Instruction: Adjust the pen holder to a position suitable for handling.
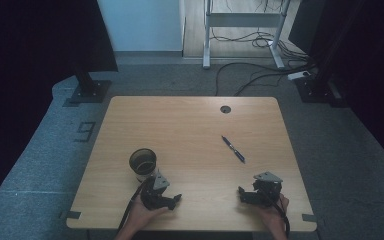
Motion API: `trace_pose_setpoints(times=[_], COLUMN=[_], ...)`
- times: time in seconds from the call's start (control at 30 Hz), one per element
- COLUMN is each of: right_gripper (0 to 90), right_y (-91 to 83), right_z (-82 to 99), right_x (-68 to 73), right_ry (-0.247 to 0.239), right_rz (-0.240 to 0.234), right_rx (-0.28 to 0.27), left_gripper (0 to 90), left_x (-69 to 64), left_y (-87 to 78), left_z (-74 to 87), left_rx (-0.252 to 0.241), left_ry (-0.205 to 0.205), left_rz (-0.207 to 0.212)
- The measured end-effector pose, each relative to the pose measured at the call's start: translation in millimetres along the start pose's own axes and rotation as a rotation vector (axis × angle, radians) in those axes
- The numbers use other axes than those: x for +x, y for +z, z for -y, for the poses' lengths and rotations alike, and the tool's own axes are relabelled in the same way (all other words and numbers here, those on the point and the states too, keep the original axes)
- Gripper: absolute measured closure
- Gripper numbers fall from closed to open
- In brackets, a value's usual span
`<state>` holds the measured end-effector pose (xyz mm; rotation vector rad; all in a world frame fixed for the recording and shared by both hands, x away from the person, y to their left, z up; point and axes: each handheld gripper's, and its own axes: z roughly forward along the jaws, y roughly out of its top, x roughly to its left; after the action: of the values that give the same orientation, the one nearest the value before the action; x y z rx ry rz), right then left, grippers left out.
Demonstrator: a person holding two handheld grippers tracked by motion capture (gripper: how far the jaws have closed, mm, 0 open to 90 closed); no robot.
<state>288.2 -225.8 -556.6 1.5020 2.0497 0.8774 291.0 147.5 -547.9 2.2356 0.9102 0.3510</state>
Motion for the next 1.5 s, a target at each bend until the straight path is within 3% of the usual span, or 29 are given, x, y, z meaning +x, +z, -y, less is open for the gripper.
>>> trace_pose_setpoints(times=[1.07, 1.37, 1.5], right_gripper=[5.3, 6.6, 6.7], right_y=[-3.1, -4.2, -4.2], right_z=[2.2, 3.1, 3.1], right_x=[-0.9, -1.8, -1.8], right_ry=[0.025, 0.03, 0.031], right_rz=[0.027, 0.031, 0.032], right_rx=[-0.016, -0.02, -0.02], left_gripper=[15.9, 16.0, 15.9], left_x=[-4.5, -7.5, -6.0], left_y=[-1.8, -27.7, -44.9], left_z=[-0.8, -10.3, -16.2], left_rx=[-0.016, -0.099, -0.143], left_ry=[0.021, 0.024, 0.013], left_rz=[-0.001, -0.013, 0.006])
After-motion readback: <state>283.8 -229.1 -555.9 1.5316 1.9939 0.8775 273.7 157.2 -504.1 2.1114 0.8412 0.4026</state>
